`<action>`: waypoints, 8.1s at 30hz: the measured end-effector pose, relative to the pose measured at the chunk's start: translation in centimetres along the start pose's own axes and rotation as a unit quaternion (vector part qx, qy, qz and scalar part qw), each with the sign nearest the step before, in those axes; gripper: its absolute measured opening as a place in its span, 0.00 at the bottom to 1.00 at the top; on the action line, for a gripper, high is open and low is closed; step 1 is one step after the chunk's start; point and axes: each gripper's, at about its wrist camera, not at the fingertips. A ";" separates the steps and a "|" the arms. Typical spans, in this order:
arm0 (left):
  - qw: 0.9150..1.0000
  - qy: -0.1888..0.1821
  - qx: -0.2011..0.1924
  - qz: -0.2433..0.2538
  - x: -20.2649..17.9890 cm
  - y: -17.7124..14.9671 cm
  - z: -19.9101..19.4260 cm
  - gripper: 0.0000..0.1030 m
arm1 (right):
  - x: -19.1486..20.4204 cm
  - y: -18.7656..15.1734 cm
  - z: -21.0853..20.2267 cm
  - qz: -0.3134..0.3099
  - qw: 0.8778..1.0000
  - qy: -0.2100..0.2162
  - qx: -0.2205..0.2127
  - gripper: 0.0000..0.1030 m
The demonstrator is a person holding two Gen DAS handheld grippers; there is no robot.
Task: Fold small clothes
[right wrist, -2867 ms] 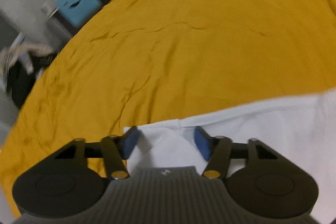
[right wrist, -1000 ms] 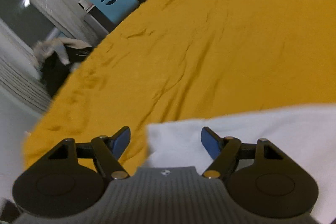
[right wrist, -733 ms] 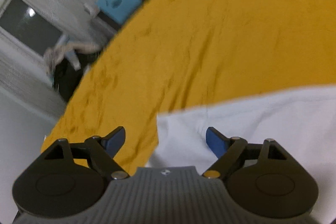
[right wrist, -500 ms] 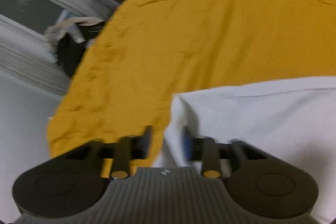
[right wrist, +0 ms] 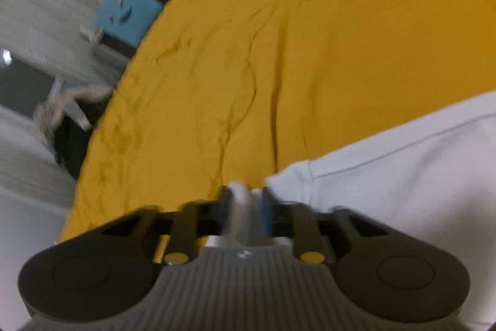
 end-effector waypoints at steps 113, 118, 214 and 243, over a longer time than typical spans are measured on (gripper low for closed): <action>0.983 0.068 -0.166 0.040 -19.9 -4.6 -15.9 0.50 | -37.8 -41.0 -66.8 0.407 0.606 -0.158 -0.665 0.02; 0.979 0.079 -0.186 0.033 -18.1 -4.2 -16.4 0.50 | -34.5 -38.9 -67.7 0.338 0.631 -0.177 -0.676 0.02; 0.948 -0.211 0.062 -0.231 -3.7 6.3 9.5 0.02 | -14.2 -29.0 -37.5 -0.173 0.878 -0.394 -0.209 0.13; 0.974 -0.118 0.051 -0.188 -1.2 7.7 6.6 0.01 | -12.5 -29.6 -37.6 -0.169 0.861 -0.428 -0.216 0.09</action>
Point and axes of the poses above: each gripper's, at about its wrist camera, not at the fingertips, and z roughly the way its jaws point, x to its left, y to its top, and after that the axes turned 3 degrees about -x, right-handed
